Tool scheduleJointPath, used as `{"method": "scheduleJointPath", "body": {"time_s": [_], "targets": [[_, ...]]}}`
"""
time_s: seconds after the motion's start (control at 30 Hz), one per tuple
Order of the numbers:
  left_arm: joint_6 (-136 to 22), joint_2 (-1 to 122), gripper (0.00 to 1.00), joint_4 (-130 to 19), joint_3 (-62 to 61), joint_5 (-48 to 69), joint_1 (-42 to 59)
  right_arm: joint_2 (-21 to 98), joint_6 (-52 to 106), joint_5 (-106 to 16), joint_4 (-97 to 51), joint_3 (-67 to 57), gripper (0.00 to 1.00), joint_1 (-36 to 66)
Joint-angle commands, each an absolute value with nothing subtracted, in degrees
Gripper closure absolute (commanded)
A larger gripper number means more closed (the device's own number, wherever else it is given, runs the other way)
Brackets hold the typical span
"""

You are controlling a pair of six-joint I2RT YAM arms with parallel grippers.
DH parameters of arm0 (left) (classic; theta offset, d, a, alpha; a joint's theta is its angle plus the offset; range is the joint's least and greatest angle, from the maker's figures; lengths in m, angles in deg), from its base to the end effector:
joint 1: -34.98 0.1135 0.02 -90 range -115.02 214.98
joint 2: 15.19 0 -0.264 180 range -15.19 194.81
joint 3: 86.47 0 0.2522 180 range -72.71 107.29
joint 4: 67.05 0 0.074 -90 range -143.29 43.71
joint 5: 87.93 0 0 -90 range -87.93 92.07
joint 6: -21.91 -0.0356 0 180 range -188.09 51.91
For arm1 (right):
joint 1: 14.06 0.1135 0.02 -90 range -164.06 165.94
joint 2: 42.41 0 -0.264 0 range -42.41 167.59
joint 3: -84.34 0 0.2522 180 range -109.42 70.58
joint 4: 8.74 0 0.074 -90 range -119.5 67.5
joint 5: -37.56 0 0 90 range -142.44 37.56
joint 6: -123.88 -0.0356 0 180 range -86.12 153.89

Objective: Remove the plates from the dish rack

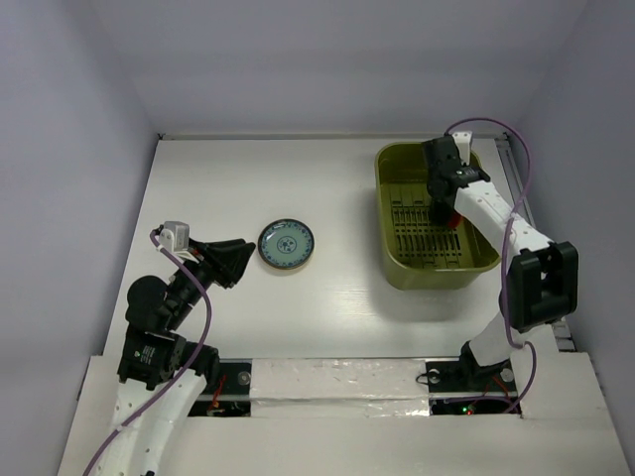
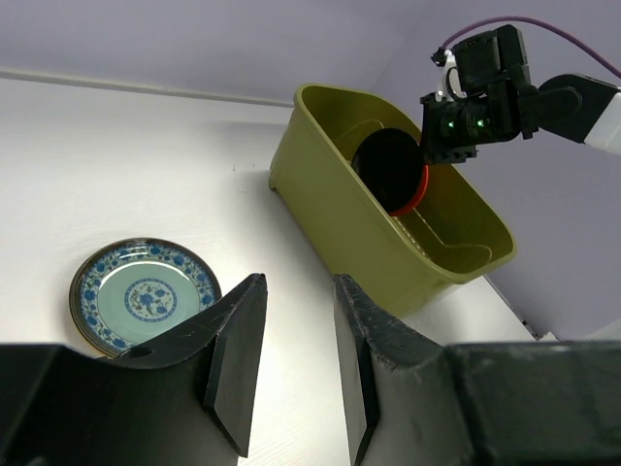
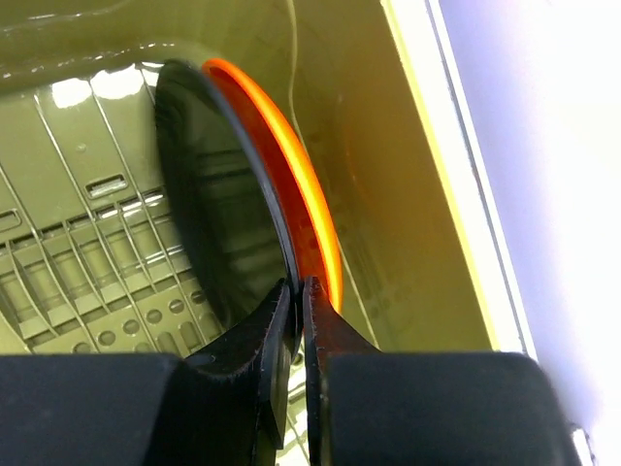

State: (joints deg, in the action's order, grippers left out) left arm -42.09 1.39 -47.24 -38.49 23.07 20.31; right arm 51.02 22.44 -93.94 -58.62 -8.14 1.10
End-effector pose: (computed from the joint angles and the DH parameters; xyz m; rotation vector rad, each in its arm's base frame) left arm 0.0812 -0.0344 0.3418 0.1781 1.4229 -0.8387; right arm 0.3455 0.0692 0.2948 0.2299 2.2565 -0.6448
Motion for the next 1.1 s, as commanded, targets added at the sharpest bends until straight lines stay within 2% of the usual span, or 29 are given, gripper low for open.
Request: {"method": "scheduleJointPath", "body": {"time_s": [0.0,0.43,0.63,0.77,0.83,1.07], "targets": [[-42.3,0.9,0.69,-49.2,-38.5,23.3,20.0,48.2,23.2,-95.1,-59.9,-12.1,1.00,1.2],[-42.3,1.2,0.69,-49.2,-38.5,23.3,20.0,39.4,24.4,-95.3,-63.9,-18.0,1.00,4.9],[-42.3,1.2,0.69,-49.1,-38.5,23.3,20.0,31.3,22.4,-86.1,-59.4,-18.7,1.00,11.1],[-42.3,1.5,0.69,-49.1,-38.5,23.2,20.7,30.0,18.2,-71.9,-50.7,-13.5,1.00,17.0],[-42.3,1.9,0.69,-49.1,-38.4,23.2,20.7,31.1,16.1,-65.3,-44.4,-10.3,1.00,20.4],[-42.3,2.7,0.69,-49.1,-38.4,23.2,21.7,41.3,7.2,-54.3,-29.4,-7.4,1.00,28.3]]}}
